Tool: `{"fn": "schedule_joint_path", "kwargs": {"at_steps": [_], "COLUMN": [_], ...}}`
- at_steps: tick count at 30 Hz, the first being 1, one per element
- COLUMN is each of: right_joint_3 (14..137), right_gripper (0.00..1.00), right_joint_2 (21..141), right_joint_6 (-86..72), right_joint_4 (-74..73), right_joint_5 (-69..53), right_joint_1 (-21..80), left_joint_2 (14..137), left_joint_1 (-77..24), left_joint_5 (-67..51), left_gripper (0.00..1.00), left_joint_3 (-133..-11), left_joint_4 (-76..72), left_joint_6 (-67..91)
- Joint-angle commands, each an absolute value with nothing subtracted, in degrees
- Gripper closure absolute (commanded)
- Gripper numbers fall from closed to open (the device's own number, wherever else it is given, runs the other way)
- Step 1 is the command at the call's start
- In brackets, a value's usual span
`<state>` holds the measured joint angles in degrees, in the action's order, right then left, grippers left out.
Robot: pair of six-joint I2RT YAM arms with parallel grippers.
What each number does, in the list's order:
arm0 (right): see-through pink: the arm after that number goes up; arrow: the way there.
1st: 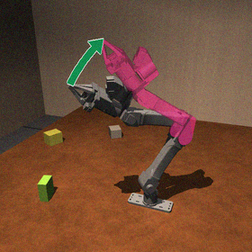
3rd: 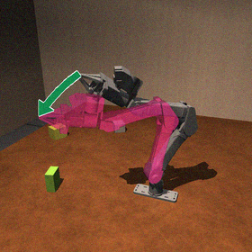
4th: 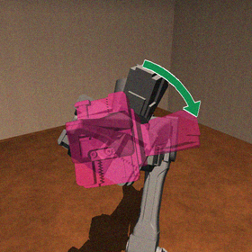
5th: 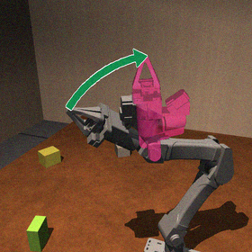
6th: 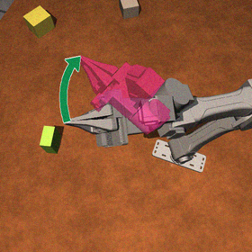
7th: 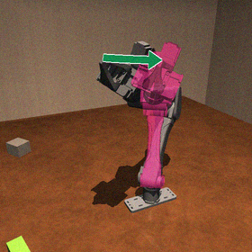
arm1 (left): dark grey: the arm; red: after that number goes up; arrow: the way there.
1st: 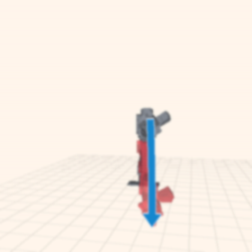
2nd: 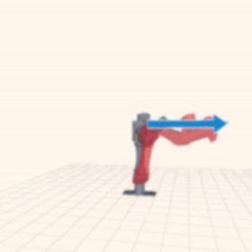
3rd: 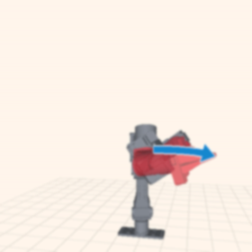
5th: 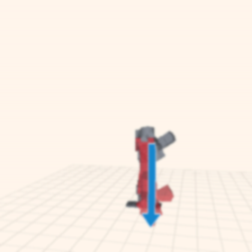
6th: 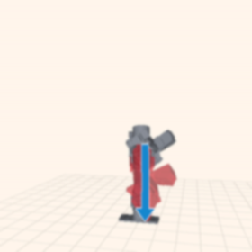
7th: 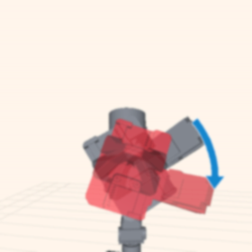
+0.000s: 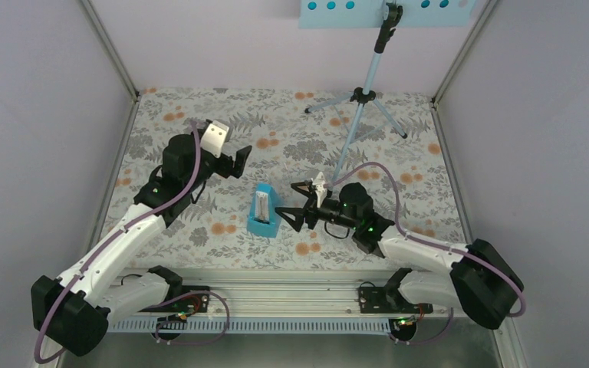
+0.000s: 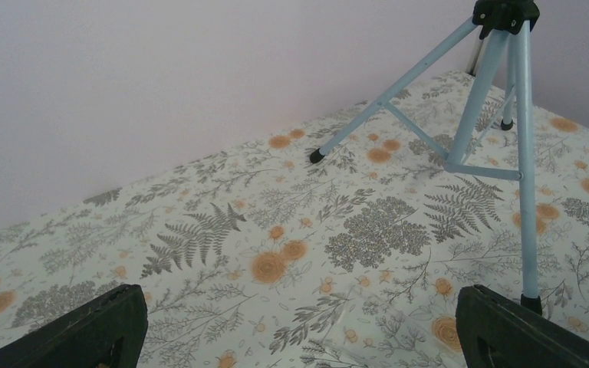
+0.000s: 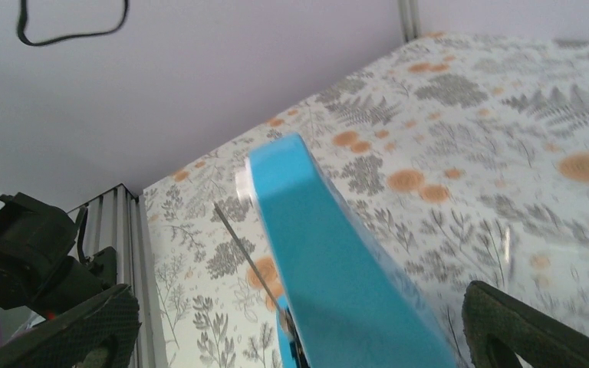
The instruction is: Pack up the instrument practice props
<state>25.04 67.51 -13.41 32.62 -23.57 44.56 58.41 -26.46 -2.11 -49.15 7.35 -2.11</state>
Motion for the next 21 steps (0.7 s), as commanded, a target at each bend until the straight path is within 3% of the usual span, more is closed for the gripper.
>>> {"fn": "schedule_joint_path", "kwargs": {"at_steps": [1, 21], "right_joint_3": [26.2, 36.5], "right_gripper": [0.0, 0.01], "right_joint_2": [71.5, 85.7], "right_joint_6": [-6.5, 4.9], "right_joint_4": [41.9, 41.4], "right_joint_5": [-28.0, -31.5], "right_joint_1": [44.5, 45.3], "left_joint_2": [58.8, 59.4], "left_joint_1": [-27.2, -27.8], "left_joint_5": [-1.0, -0.6], "left_gripper": [0.0, 0.0], "left_joint_3": [-48.7, -49.0], "left_joint_4": [6.3, 6.6], "left_joint_6": [-2.2, -2.3]}}
